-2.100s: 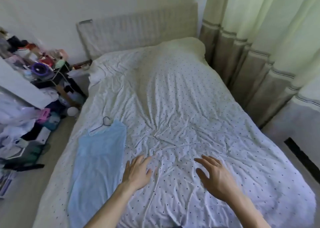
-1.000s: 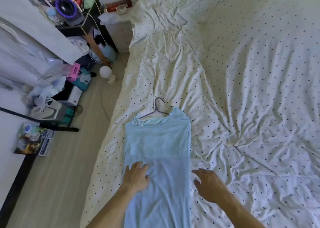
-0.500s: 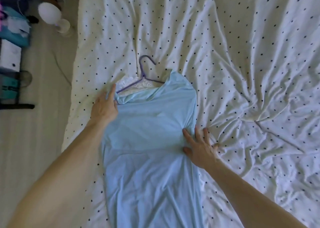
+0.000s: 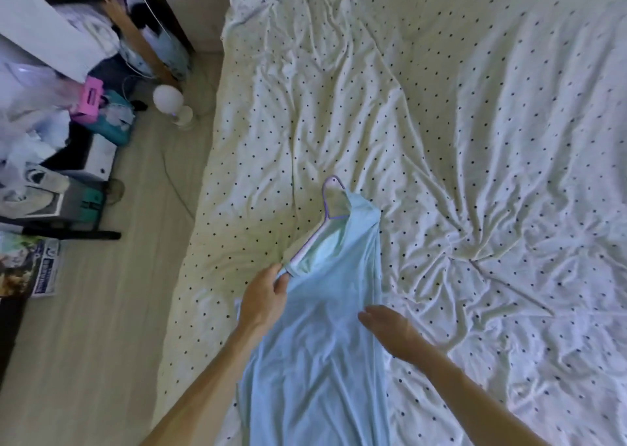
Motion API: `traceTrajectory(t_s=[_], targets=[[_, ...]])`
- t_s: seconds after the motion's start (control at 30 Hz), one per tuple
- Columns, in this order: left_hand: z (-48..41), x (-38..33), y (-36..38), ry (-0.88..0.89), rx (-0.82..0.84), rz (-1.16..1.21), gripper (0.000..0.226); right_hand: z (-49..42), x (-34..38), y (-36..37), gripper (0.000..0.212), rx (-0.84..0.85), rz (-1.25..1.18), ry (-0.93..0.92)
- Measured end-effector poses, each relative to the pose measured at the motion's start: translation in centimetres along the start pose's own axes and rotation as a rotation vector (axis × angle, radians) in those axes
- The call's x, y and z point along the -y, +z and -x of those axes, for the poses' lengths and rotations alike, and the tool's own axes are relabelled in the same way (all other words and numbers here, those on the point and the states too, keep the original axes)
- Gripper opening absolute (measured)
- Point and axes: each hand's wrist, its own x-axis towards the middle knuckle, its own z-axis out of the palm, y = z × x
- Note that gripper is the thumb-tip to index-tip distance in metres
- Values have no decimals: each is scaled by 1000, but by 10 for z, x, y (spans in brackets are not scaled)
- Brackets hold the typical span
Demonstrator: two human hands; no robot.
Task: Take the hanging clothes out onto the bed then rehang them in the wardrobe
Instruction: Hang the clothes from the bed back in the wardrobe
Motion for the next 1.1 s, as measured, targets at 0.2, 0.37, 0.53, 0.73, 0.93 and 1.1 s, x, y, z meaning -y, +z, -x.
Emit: traceTrajectory(t_s=[0.2,0.37,0.53,0.73,0.93,1.1], targets=[[144,-77,51,180,240,99,16,118,-11,3,26,-113,-676,-92],[236,-143,88,407,331,-15,20,200,-79,-28,21,-250,-825,-166],[315,-215,128,572,589,-119,29,305,-189,-70,9,-374,-939,-223],[391,-358,185,857,566,-189,21,464,-340,-120,10,-540,-981,-312],[540,-494,280,1268,639,-126,32,601,-471,-120,27,-785,-1056,-377],[680,-560,359,1661,764,-236,57,692,-542,-74,26,-1033,-1152,-356]])
